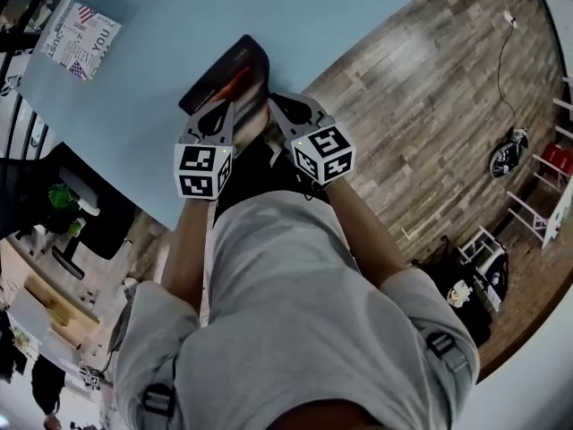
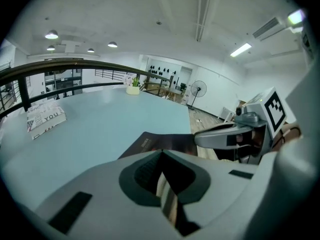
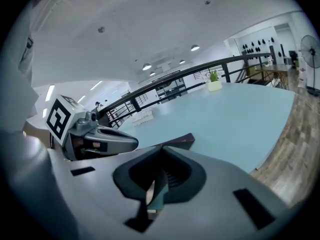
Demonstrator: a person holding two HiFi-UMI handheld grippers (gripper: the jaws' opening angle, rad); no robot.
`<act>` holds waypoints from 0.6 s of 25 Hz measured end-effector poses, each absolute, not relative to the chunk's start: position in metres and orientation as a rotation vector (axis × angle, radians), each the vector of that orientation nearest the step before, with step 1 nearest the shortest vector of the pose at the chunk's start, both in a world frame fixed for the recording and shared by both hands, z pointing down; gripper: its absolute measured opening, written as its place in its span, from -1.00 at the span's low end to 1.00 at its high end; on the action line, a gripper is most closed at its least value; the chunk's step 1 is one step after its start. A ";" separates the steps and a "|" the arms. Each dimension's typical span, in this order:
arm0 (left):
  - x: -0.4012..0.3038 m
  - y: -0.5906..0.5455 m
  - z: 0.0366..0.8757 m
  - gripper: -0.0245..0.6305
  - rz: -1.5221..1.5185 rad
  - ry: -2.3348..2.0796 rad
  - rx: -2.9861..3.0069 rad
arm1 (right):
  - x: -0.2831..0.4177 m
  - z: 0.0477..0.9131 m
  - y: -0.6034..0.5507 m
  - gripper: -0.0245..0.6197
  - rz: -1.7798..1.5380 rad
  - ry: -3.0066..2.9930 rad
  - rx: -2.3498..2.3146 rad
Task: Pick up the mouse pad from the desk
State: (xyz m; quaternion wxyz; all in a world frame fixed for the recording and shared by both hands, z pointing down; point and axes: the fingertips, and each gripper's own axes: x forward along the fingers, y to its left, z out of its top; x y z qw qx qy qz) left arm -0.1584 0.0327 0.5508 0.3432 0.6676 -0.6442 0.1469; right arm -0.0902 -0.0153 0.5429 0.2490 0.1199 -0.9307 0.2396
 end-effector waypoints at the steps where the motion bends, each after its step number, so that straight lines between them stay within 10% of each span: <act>1: -0.164 0.038 0.548 -0.89 0.368 -1.690 1.722 | -0.096 0.539 -0.012 -0.88 0.640 -2.538 0.304; 15: -0.227 0.117 0.525 -0.89 0.185 -1.925 1.501 | -0.161 0.512 0.033 -0.88 0.445 -2.552 0.043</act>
